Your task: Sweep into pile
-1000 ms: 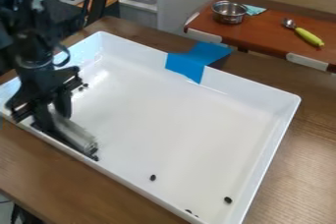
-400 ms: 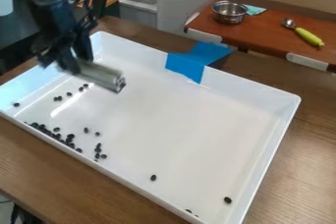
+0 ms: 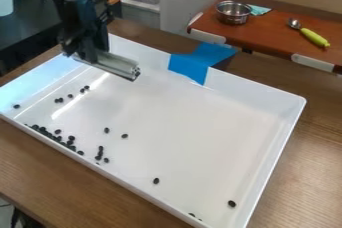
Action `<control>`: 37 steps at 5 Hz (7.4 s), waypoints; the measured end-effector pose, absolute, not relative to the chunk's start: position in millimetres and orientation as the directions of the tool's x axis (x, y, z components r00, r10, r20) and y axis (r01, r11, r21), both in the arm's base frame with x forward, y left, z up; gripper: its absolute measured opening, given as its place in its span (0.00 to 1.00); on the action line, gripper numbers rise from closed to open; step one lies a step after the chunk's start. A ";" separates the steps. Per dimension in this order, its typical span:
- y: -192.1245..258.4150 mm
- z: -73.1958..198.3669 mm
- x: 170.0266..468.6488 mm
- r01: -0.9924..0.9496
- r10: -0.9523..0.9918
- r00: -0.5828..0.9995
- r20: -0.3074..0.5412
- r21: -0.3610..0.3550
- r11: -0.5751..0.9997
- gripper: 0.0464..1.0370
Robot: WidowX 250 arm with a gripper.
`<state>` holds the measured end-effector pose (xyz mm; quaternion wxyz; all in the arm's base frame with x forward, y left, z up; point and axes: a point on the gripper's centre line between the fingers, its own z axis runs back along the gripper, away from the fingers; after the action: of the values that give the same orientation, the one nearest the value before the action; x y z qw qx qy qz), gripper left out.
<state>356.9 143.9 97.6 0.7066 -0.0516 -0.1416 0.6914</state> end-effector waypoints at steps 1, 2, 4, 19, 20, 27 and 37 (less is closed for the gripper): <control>152.5 73.9 358.1 -0.974 0.986 0.007 0.166 -0.222 0.044 0.31; 156.2 63.4 357.5 -0.978 0.983 0.009 0.184 -0.204 0.047 0.31; 146.5 54.7 327.1 -0.986 0.991 0.007 0.132 -0.166 0.029 0.31; 106.8 51.3 269.3 -0.988 0.982 0.013 0.188 -0.146 0.041 0.31; 99.9 52.1 255.4 -0.989 0.984 0.039 0.173 -0.137 0.064 0.31; -13.1 84.3 370.9 -0.912 0.937 0.332 0.112 -0.217 0.349 0.31; -94.7 54.2 281.5 -0.660 0.679 0.711 0.186 -0.159 0.734 0.31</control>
<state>281.5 -94.7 54.2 0.9239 -0.0404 -0.1165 0.3621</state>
